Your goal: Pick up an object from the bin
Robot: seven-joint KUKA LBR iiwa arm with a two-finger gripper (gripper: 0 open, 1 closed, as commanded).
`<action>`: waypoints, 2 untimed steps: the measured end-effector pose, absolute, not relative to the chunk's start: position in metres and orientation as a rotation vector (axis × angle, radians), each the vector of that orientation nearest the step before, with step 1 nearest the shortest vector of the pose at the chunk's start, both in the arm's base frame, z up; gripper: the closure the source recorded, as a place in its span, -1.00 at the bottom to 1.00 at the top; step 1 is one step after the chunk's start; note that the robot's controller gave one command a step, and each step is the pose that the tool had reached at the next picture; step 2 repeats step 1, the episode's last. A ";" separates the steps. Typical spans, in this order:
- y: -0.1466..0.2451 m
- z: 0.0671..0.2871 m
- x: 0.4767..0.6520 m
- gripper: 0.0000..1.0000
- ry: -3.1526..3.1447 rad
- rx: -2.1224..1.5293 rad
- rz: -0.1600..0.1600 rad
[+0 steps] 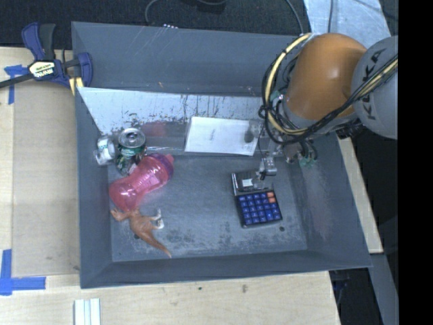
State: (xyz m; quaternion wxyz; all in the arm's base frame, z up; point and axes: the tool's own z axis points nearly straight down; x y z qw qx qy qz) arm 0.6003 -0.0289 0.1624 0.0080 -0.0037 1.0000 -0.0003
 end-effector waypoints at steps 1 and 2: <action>-0.052 0.105 0.588 -1.00 3.126 -0.167 0.000; -0.052 0.105 0.588 -1.00 3.126 -0.167 0.000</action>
Offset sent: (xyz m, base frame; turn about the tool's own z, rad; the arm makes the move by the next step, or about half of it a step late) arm -0.0322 -0.0674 -0.0924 -0.2636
